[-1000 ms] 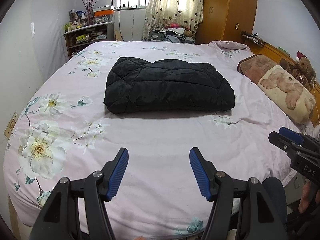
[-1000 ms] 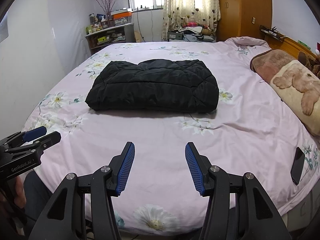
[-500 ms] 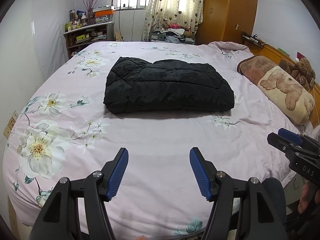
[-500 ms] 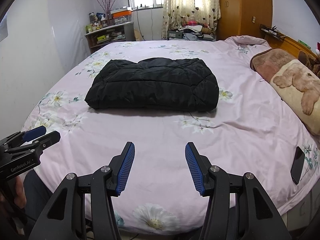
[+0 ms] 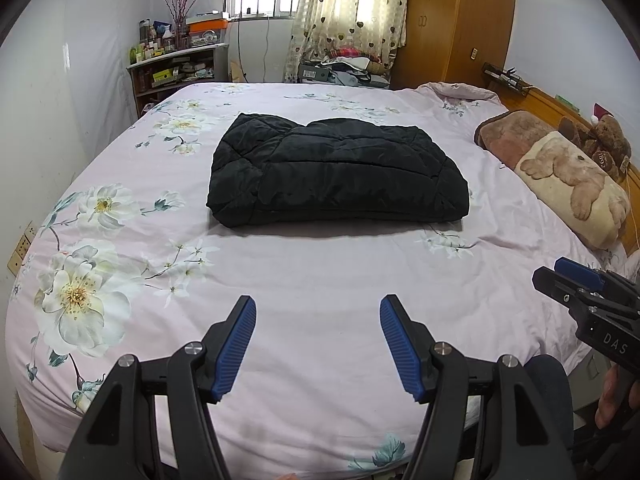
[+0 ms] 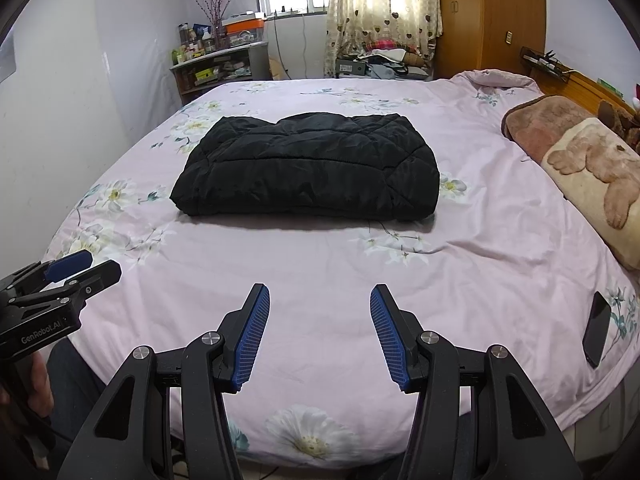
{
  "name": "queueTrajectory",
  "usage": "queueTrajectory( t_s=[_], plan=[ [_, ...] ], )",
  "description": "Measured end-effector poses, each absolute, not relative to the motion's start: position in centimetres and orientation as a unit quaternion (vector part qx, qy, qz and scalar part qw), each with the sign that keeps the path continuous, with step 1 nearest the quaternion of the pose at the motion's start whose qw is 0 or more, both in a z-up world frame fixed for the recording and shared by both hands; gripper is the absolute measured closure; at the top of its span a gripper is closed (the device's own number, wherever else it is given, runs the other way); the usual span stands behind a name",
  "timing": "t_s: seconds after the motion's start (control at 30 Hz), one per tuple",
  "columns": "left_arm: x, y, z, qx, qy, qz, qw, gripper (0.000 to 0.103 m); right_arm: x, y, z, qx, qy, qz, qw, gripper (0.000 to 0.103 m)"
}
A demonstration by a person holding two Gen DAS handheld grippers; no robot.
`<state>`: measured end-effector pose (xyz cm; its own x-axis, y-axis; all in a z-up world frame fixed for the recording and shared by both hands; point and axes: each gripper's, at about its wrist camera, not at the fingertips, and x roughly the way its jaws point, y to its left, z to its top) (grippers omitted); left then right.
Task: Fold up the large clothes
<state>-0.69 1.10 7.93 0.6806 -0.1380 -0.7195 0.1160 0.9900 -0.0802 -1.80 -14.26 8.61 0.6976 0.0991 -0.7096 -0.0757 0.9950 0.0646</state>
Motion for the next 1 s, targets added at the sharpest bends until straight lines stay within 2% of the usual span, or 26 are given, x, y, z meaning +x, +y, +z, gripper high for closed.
queueTrajectory(
  t_s=[1.0],
  plan=[
    [-1.38, 0.28, 8.22, -0.008, 0.381, -0.057, 0.923, 0.036, -1.86, -14.18, 8.3, 0.015, 0.388, 0.046, 0.92, 0.05]
  ],
)
